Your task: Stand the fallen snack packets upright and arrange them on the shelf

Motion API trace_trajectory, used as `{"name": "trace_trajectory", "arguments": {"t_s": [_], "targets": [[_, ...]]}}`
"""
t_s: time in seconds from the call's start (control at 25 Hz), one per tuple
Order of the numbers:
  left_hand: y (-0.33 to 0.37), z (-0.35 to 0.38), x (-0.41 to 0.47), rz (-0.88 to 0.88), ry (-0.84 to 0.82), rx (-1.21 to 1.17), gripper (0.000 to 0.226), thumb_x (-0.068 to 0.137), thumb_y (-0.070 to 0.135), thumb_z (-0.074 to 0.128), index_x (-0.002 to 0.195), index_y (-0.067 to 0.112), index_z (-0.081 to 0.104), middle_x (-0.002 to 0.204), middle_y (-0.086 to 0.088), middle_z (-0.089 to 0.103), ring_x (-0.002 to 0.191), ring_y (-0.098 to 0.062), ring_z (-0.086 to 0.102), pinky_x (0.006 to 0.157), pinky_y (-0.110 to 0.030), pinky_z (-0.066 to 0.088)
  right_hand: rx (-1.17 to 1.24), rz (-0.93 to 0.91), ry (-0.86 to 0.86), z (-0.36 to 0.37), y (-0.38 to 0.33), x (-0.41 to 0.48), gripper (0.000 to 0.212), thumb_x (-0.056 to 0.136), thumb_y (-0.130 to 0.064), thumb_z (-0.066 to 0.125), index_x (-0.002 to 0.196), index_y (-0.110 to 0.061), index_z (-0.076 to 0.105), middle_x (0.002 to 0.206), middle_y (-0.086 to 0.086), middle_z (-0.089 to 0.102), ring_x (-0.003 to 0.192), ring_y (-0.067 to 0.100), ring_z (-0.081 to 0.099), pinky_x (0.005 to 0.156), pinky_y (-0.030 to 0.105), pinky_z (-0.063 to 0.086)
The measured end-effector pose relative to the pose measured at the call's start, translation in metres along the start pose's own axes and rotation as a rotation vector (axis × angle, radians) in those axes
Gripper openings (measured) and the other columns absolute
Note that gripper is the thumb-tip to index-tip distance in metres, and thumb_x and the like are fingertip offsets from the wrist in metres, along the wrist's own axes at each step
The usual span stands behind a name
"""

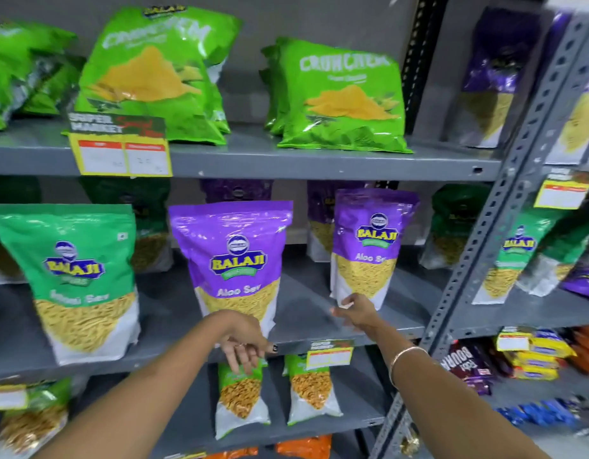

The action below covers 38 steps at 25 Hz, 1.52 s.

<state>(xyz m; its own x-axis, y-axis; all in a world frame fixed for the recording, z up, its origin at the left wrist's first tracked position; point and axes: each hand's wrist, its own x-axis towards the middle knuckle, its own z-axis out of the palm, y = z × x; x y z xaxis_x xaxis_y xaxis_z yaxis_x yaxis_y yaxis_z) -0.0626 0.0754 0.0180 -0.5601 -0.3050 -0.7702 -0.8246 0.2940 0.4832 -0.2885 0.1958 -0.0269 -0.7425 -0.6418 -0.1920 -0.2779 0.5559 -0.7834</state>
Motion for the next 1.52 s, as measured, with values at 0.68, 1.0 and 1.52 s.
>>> {"name": "trace_trajectory", "arguments": {"t_s": [0.68,1.0,1.52], "targets": [[0.163,0.041,0.121,0.431,0.746,-0.669,0.038,0.072,-0.012,0.068,0.079,0.019,0.048,0.081,-0.001,0.059,0.070,-0.007,0.061,0.055,-0.006,0.049,0.424,-0.228,-0.264,-0.110,0.062,0.084,0.062,0.059,0.013,0.077,0.108,-0.008,0.045,0.110,0.011,0.057,0.093,0.019,0.058,0.083,0.029,0.055],[0.158,0.078,0.095,0.365,0.808,-0.602,0.029,0.070,-0.006,0.072,0.074,0.018,0.056,0.080,0.000,0.065,0.073,-0.017,0.061,0.055,-0.007,0.050,0.314,-0.241,-0.314,-0.121,0.075,0.062,0.074,0.060,0.001,0.081,0.126,0.000,0.047,0.128,0.020,0.058,0.121,0.032,0.054,0.105,0.049,0.043],[0.167,0.078,0.090,0.258,0.828,-0.540,0.040,0.075,0.006,0.071,0.112,-0.001,0.058,0.119,-0.016,0.066,0.109,-0.030,0.062,0.093,-0.035,0.048,0.294,-0.229,-0.296,-0.118,0.073,0.052,0.071,0.058,-0.013,0.084,0.119,-0.004,0.048,0.123,0.016,0.062,0.118,0.032,0.056,0.103,0.049,0.045]]}}
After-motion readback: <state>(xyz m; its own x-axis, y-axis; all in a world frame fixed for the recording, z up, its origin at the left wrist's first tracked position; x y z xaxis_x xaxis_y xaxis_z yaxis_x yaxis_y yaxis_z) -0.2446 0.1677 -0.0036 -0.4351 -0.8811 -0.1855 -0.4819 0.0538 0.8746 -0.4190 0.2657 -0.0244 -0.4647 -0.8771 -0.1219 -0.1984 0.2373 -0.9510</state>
